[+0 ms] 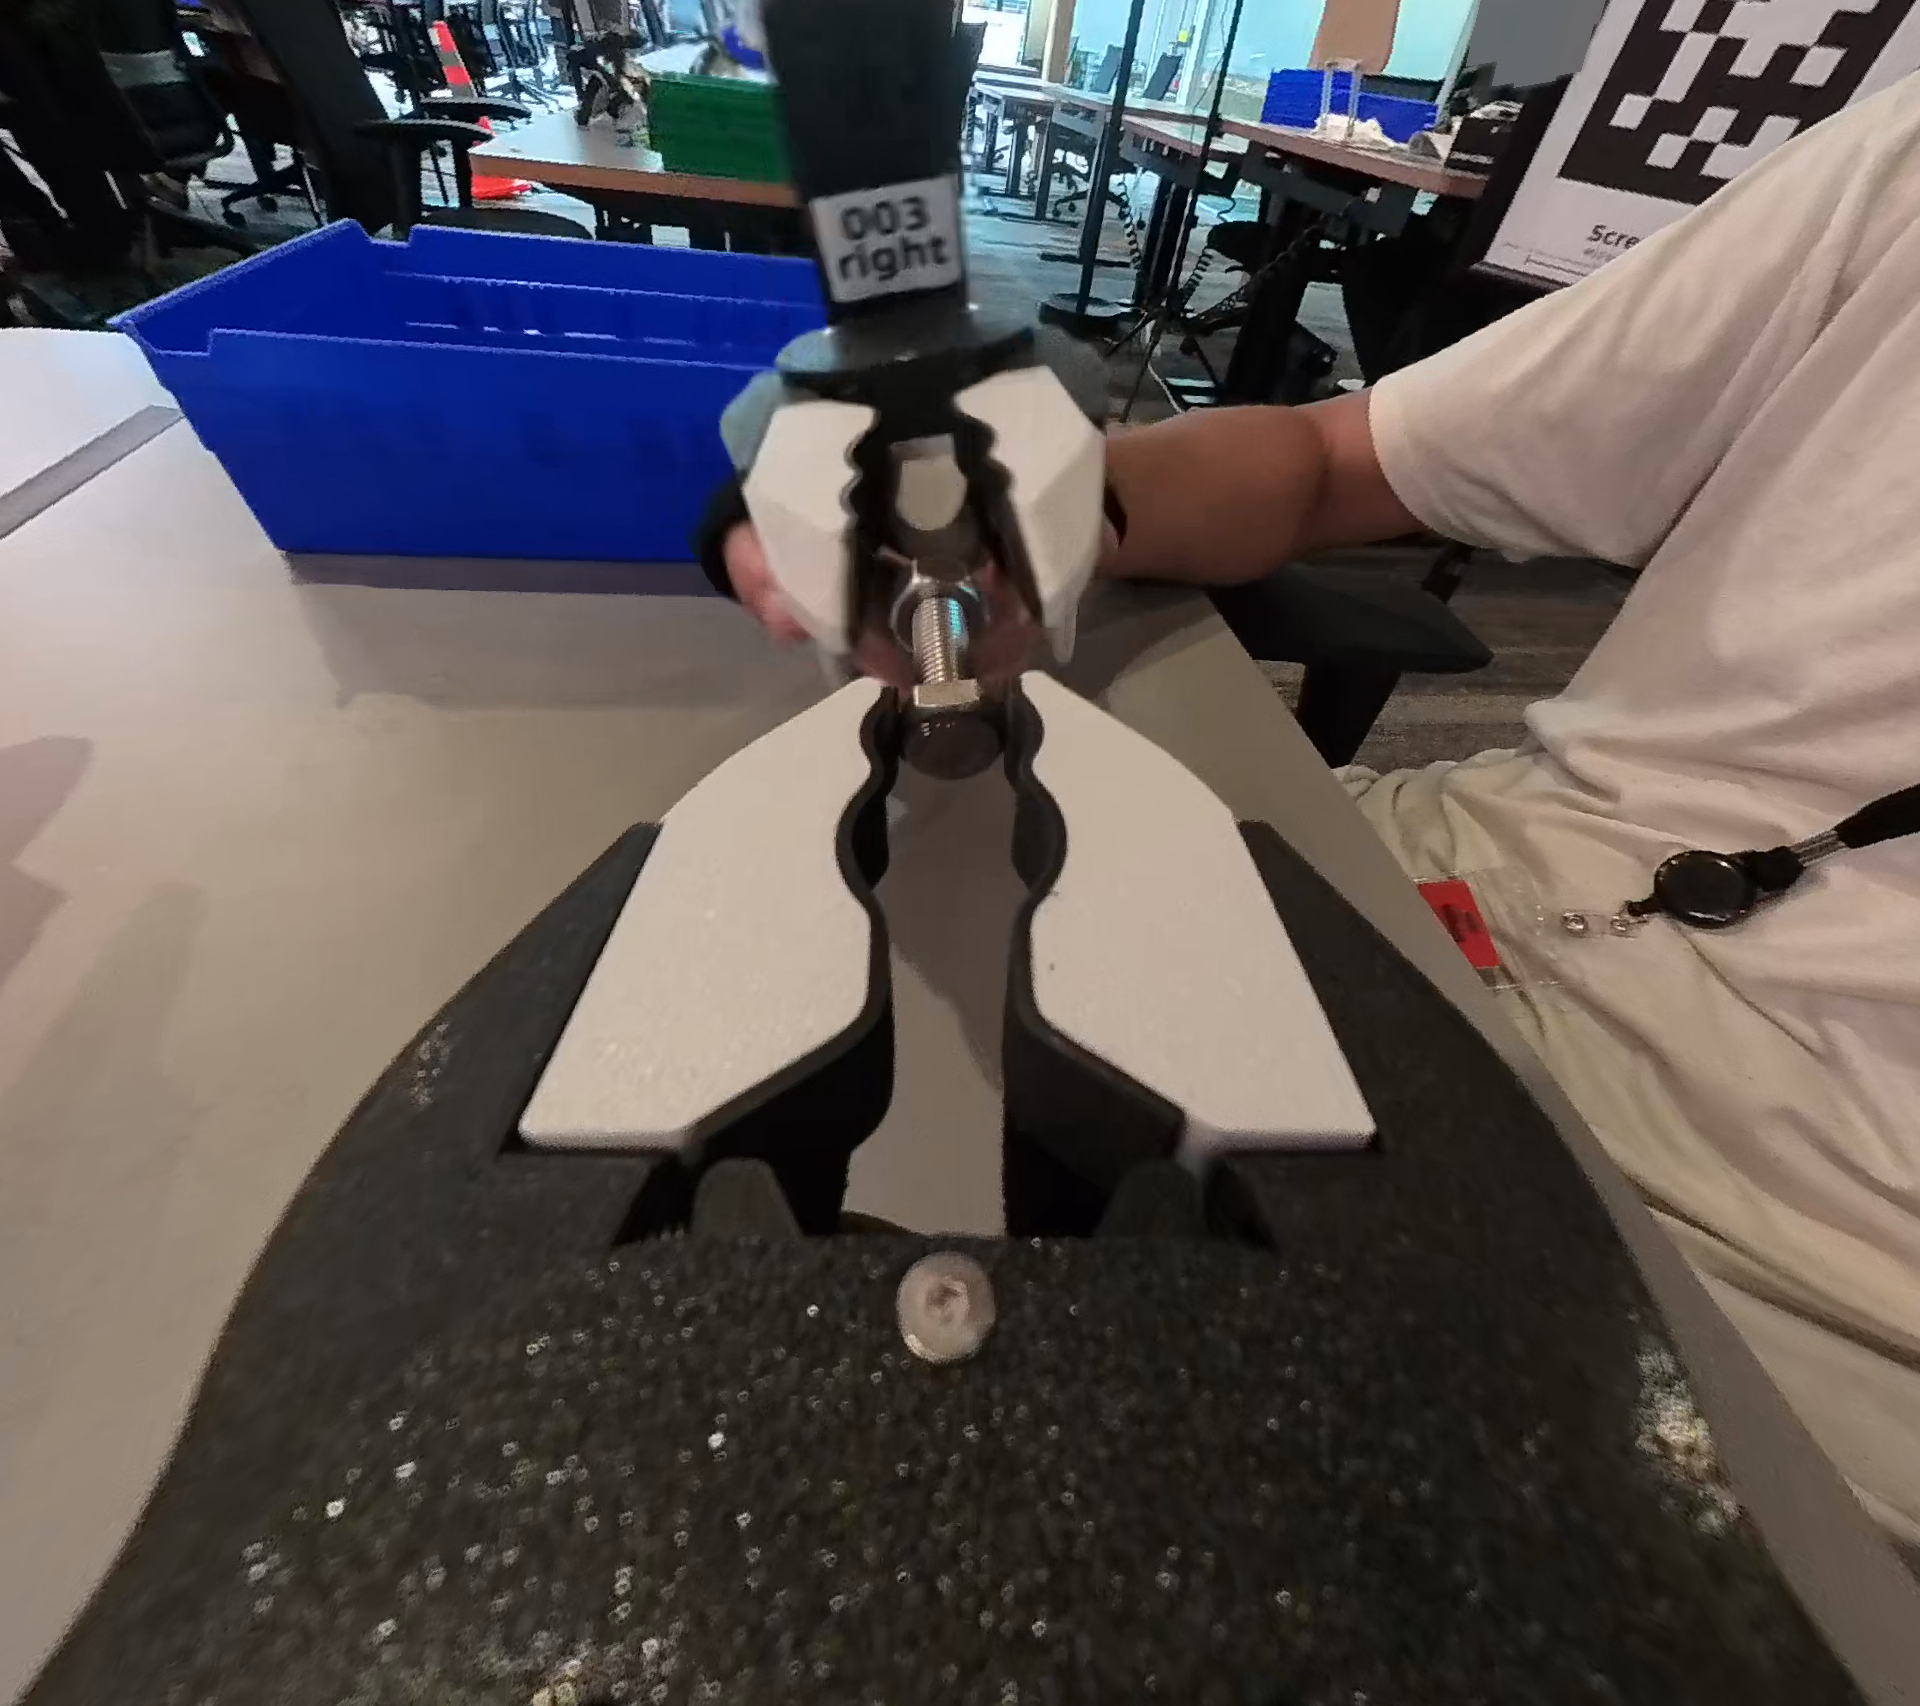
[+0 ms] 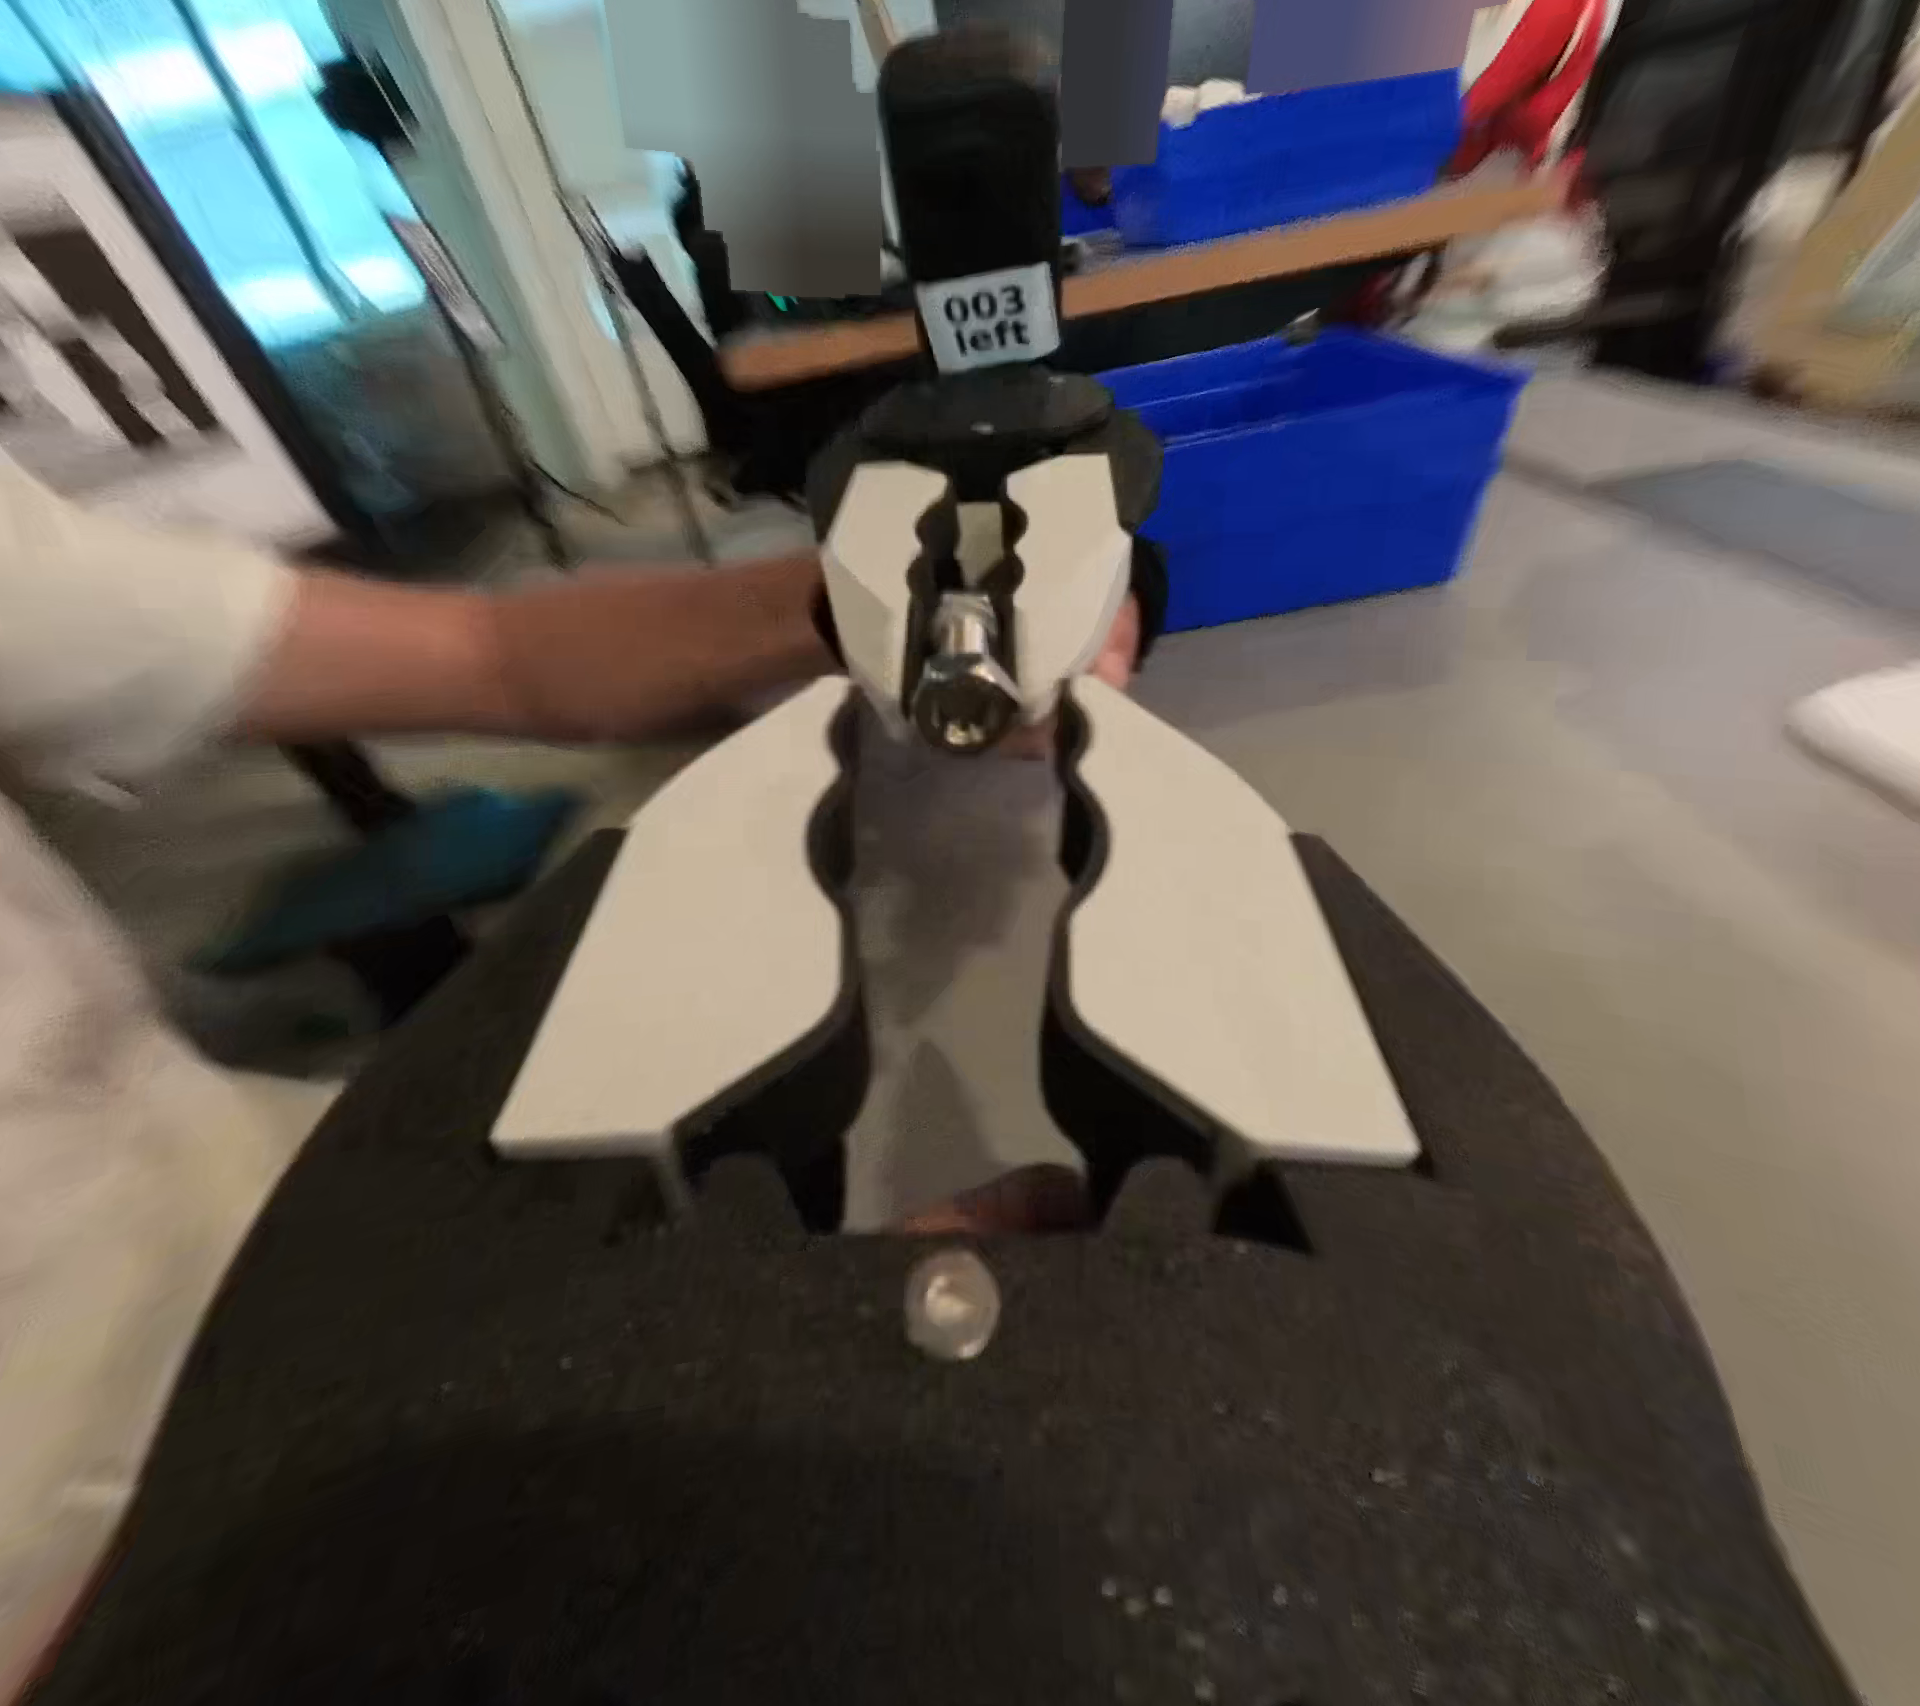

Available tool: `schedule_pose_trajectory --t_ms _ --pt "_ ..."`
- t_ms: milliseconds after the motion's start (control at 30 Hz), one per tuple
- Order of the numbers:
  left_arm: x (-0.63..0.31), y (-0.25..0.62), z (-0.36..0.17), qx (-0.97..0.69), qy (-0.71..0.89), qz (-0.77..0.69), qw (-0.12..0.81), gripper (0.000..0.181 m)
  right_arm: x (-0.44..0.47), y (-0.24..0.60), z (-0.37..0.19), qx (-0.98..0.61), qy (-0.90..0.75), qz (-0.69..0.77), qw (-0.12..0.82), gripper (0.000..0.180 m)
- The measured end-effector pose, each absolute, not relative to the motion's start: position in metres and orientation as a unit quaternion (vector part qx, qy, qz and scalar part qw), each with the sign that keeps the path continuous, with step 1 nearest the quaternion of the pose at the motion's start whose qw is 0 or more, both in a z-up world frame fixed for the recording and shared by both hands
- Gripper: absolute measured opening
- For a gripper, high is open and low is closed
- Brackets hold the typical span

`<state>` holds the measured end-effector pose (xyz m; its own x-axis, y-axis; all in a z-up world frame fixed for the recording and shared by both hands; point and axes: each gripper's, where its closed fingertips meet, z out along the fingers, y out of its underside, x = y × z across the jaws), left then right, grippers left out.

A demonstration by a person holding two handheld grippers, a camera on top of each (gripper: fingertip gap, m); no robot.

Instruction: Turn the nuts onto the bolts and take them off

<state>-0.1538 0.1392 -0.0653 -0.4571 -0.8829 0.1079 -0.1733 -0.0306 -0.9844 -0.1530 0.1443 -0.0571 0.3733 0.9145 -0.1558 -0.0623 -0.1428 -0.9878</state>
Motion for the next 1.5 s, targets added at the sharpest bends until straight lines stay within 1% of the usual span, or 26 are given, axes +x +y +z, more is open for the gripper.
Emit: schedule_pose_trajectory --t_ms 33,67,167,233,300,400,533,633,767,867,1000,1100,1167,1200,1267,1300,1333,1433,1500 --pt "-0.155 0.137 -0.065 -0.42 0.626 -0.584 0.301 0.019 -0.151 0.146 -0.062 -0.606 -0.389 0.36 0.593 0.044" --pt "-0.155 0.136 -0.064 -0.418 0.626 -0.586 0.3 0.019 -0.147 0.149 -0.065 -0.594 -0.423 0.274 0.627 0.046" --pt "-0.158 0.132 -0.063 -0.411 0.628 -0.596 0.284 0.019 -0.142 0.145 -0.068 -0.505 -0.518 0.042 0.69 0.043" --pt "-0.159 0.129 -0.065 -0.41 0.634 -0.598 0.269 0.019 -0.143 0.144 -0.07 -0.465 -0.551 -0.055 0.69 0.045" --pt "-0.159 0.127 -0.069 -0.411 0.639 -0.595 0.262 0.019 -0.148 0.138 -0.069 -0.435 -0.566 -0.086 0.695 0.043" --pt "-0.159 0.123 -0.074 -0.41 0.649 -0.59 0.25 0.019 -0.152 0.131 -0.066 -0.4 -0.58 -0.117 0.7 0.036" --pt "-0.159 0.117 -0.076 -0.406 0.654 -0.592 0.237 0.019 -0.153 0.131 -0.071 -0.406 -0.589 -0.112 0.69 0.02" --pt "-0.159 0.117 -0.076 -0.405 0.656 -0.59 0.241 0.019 -0.153 0.13 -0.071 -0.44 -0.576 -0.055 0.686 0.019" --pt "-0.16 0.122 -0.071 -0.407 0.655 -0.582 0.26 0.019 -0.157 0.133 -0.067 -0.531 -0.51 0.131 0.664 0.019" --pt "-0.161 0.13 -0.07 -0.413 0.651 -0.575 0.275 0.019 -0.16 0.138 -0.066 -0.596 -0.426 0.298 0.612 0.019" --pt "-0.16 0.145 -0.07 -0.43 0.639 -0.562 0.302 0.019 -0.163 0.148 -0.068 -0.646 -0.271 0.51 0.499 0.019" --pt "-0.16 0.152 -0.076 -0.44 0.643 -0.545 0.309 0.019 -0.165 0.153 -0.077 -0.665 -0.215 0.571 0.431 0.019" --pt "-0.159 0.153 -0.076 -0.441 0.64 -0.547 0.309 0.019 -0.164 0.154 -0.075 -0.66 -0.215 0.57 0.44 0.019" --pt "-0.159 0.152 -0.076 -0.44 0.639 -0.551 0.307 0.019 -0.163 0.154 -0.072 -0.652 -0.227 0.554 0.464 0.021" --pt "-0.159 0.149 -0.075 -0.436 0.64 -0.555 0.302 0.019 -0.16 0.152 -0.067 -0.632 -0.285 0.481 0.537 0.041" --pt "-0.159 0.147 -0.075 -0.434 0.642 -0.557 0.3 0.019 -0.159 0.152 -0.07 -0.631 -0.329 0.413 0.568 0.047" --pt "-0.159 0.146 -0.074 -0.432 0.641 -0.559 0.299 0.019 -0.155 0.153 -0.073 -0.627 -0.37 0.334 0.598 0.049" --pt "-0.161 0.142 -0.07 -0.425 0.638 -0.573 0.29 0.019 -0.144 0.151 -0.071 -0.542 -0.481 0.074 0.685 0.041" --pt "-0.161 0.141 -0.072 -0.424 0.64 -0.574 0.283 0.019 -0.145 0.147 -0.072 -0.487 -0.53 -0.047 0.692 0.041"
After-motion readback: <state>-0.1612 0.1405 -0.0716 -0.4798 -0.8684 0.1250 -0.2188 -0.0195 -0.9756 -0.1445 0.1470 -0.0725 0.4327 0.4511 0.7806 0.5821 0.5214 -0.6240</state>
